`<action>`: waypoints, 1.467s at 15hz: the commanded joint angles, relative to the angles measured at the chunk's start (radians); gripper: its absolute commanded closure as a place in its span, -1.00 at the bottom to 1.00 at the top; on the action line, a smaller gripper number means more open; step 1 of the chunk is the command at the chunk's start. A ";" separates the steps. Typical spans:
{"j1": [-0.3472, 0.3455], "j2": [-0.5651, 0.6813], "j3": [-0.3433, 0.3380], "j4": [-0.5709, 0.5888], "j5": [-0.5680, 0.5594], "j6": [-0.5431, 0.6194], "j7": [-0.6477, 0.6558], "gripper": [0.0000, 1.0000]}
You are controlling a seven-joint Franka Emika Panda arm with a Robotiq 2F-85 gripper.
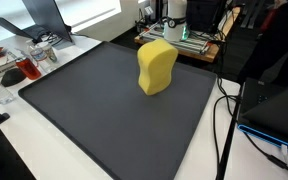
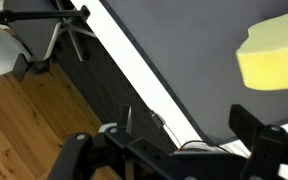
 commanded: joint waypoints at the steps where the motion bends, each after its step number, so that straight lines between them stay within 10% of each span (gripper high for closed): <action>1: 0.002 -0.001 0.000 0.015 -0.019 -0.020 -0.009 -1.00; 22: 0.098 -0.034 0.047 -0.138 0.307 -0.059 -0.124 -1.00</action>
